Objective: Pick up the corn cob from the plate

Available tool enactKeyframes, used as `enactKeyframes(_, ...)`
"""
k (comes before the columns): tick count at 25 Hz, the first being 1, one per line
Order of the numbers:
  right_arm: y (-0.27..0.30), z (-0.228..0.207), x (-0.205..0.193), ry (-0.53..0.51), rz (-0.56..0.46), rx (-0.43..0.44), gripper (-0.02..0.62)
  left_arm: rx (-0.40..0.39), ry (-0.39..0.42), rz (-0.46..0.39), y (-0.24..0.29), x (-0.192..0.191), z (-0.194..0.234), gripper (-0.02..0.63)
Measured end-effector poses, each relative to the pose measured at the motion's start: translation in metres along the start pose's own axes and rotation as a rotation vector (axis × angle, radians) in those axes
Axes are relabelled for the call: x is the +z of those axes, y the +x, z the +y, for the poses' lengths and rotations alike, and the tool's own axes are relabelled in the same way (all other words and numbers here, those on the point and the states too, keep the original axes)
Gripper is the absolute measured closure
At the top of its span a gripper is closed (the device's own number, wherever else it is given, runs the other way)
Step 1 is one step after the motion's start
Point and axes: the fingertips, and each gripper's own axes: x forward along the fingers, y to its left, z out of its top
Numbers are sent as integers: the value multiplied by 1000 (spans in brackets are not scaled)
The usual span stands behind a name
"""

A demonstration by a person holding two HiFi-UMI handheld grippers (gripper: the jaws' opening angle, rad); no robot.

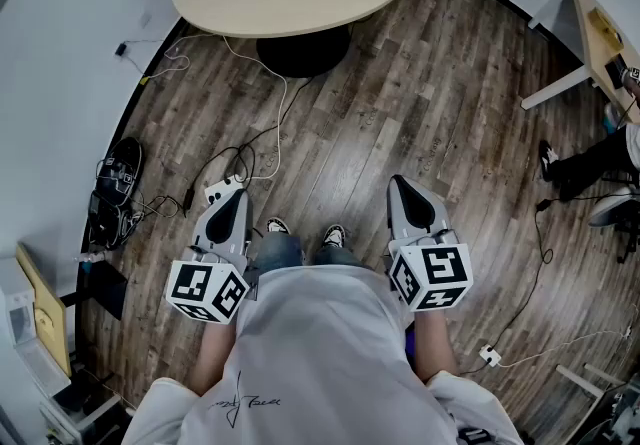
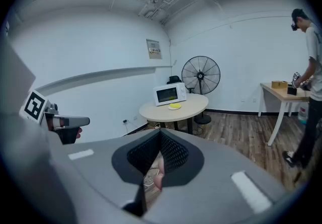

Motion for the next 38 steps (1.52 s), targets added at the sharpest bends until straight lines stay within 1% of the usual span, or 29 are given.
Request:
enactKeyframes(5,-10,-4,-5,15,-11,6,583,-5,9,3,0,-4,-12,609)
enactKeyframes(7,-15,-7,-7,67,-22,19,583,-11,13,2,-1,-6,-19,609)
enactKeyframes(10,-18,-9,-9,149,-40,63,583,-18,23,7,-1,-8,-26,609)
enactKeyframes(13,-16,-1,-12,137,-25,122,583,-23,24,19,0,-9,-27,608)
enactKeyframes(16,-9,6,-18,89,7,144,584,-37,21,42,7,-15,-29,609)
enactKeyframes(19,-2,7,-18,89,13,142,584,-52,26,56,17,-15,-31,609)
enactKeyframes(21,5,3,-16,75,19,125,584,-55,21,51,26,-11,-29,609)
enactKeyframes(24,19,-9,-11,-4,32,60,584,-53,15,45,43,-3,-22,609)
enactKeyframes(26,30,-14,-2,-30,22,44,584,-55,10,45,55,3,-17,609)
enactKeyframes(30,55,-17,19,-27,8,51,584,-60,7,44,78,18,-4,609)
enactKeyframes(38,112,-27,50,12,2,48,584,-69,4,48,128,46,24,609)
